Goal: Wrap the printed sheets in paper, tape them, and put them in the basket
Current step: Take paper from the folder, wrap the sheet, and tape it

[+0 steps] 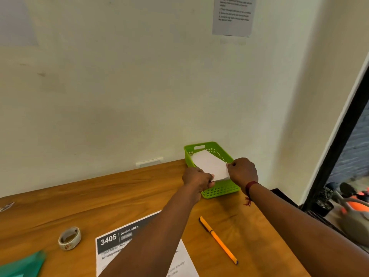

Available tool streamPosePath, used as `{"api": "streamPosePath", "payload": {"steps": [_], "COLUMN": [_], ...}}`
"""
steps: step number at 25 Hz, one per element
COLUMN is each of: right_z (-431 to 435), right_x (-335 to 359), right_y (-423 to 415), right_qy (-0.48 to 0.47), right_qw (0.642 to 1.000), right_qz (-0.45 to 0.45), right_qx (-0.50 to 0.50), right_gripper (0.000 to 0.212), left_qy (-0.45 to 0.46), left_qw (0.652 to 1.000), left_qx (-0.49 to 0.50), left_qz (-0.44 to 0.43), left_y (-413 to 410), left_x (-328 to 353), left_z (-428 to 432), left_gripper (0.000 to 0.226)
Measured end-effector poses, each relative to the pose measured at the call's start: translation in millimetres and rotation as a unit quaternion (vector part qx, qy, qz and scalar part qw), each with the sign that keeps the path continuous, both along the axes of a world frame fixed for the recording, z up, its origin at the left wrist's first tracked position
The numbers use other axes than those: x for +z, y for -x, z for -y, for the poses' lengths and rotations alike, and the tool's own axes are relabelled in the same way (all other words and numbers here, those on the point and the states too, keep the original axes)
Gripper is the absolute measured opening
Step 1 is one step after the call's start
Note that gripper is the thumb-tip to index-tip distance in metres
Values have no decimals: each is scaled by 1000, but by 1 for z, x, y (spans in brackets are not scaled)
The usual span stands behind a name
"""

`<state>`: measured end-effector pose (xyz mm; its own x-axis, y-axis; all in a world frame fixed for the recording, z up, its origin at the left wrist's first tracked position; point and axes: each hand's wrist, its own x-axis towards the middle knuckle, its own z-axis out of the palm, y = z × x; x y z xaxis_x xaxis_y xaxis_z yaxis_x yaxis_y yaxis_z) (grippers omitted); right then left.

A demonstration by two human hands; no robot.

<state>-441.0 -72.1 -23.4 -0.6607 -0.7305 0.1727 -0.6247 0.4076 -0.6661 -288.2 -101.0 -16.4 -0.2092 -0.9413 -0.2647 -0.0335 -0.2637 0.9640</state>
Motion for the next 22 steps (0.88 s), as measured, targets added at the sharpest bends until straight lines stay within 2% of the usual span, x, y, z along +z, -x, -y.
{"api": "streamPosePath", "payload": {"steps": [4,9,13,16,19,22], "right_z": [5,-5,-19,-26,-34,-49], "right_x": [-10,-14,-15,-17,-16,-12], "right_y": [3,3,-3,-14,-31,-57], "right_qy": [-24,-30,-20,-9,8,31], "right_qw": [998,993,984,969,942,930], "right_qz": [-54,-107,-163,-223,-311,-328], "right_qx": [7,25,63,106,122,162], "right_gripper": [39,52,40,39,44,57], "left_qy": [16,87,107,186,291,366], "left_qw": [999,991,985,963,925,890], "left_qx": [32,70,61,42,45,40], "left_qz": [25,77,117,190,240,268], "left_y": [7,4,-2,-9,-24,-54], "left_x": [-18,-28,-31,-30,-26,-23], "left_z": [7,4,-4,-11,-20,-38], "left_gripper": [26,26,23,29,28,26]}}
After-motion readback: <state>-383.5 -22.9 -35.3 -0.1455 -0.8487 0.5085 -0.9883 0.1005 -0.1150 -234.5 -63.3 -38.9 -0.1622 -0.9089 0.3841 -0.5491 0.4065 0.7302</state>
